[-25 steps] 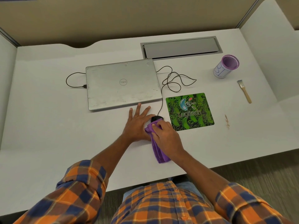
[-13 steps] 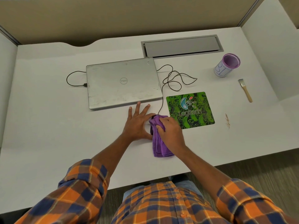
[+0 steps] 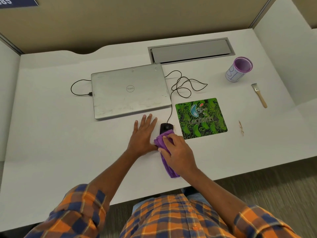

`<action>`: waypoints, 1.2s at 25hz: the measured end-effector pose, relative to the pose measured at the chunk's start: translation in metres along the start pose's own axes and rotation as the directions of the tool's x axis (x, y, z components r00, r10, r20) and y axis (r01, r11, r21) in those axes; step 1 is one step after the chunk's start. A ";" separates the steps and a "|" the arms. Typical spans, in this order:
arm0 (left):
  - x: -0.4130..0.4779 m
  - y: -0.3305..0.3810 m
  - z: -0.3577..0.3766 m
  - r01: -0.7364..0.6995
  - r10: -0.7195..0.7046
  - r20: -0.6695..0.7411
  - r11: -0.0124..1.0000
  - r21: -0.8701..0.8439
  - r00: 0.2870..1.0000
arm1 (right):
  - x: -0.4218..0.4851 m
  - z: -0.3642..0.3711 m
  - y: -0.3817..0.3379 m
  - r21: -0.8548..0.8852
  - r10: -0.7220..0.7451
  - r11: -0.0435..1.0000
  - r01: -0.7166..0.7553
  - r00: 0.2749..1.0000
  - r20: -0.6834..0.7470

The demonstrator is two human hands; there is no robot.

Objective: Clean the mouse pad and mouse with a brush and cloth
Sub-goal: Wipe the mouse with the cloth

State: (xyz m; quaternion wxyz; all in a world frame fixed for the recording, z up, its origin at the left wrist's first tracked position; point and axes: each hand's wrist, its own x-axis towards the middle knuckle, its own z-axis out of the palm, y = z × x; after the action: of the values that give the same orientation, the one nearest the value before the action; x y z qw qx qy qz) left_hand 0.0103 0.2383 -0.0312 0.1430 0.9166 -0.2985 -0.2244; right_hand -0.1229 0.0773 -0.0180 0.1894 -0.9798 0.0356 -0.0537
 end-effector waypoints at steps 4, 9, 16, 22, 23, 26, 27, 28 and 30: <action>-0.030 0.007 0.009 0.108 -0.182 -0.223 0.945 -0.308 0.958 | -0.016 -0.002 0.013 0.190 0.215 0.960 -0.205 0.976 -0.036; -0.022 0.034 -0.003 0.202 -0.317 -0.176 0.857 -0.474 0.932 | -0.046 -0.007 0.042 0.125 0.495 0.844 -0.521 0.848 0.191; -0.017 0.040 0.000 0.311 -0.379 -0.101 0.861 -0.402 0.920 | -0.057 -0.012 0.036 0.126 0.582 0.771 -0.625 0.771 0.259; -0.021 0.045 -0.004 0.293 -0.364 -0.099 0.860 -0.417 0.926 | -0.060 -0.019 0.038 0.071 0.581 0.758 -0.648 0.722 0.376; -0.021 0.046 -0.006 0.288 -0.360 -0.100 0.859 -0.423 0.927 | -0.058 -0.021 0.040 0.078 0.580 0.758 -0.648 0.724 0.373; -0.023 0.049 -0.009 0.296 -0.368 -0.081 0.844 -0.448 0.926 | -0.052 -0.030 0.050 0.163 0.587 0.720 -0.675 0.717 0.377; -0.023 0.052 -0.010 0.296 -0.368 -0.071 0.836 -0.461 0.927 | -0.050 -0.035 0.056 0.222 0.589 0.687 -0.692 0.709 0.387; -0.023 0.055 -0.012 0.297 -0.370 -0.066 0.828 -0.475 0.927 | -0.048 -0.040 0.063 0.291 0.590 0.645 -0.707 0.703 0.398; -0.020 0.064 -0.016 0.293 -0.379 -0.075 0.813 -0.503 0.922 | -0.043 -0.052 0.078 0.423 0.591 0.553 -0.718 0.696 0.408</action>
State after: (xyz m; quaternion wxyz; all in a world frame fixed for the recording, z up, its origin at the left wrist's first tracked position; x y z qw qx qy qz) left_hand -0.0270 0.2027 0.0146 0.3497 0.9058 -0.0523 -0.2334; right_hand -0.1759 -0.0105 -0.0032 0.4727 -0.7946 0.3614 0.1210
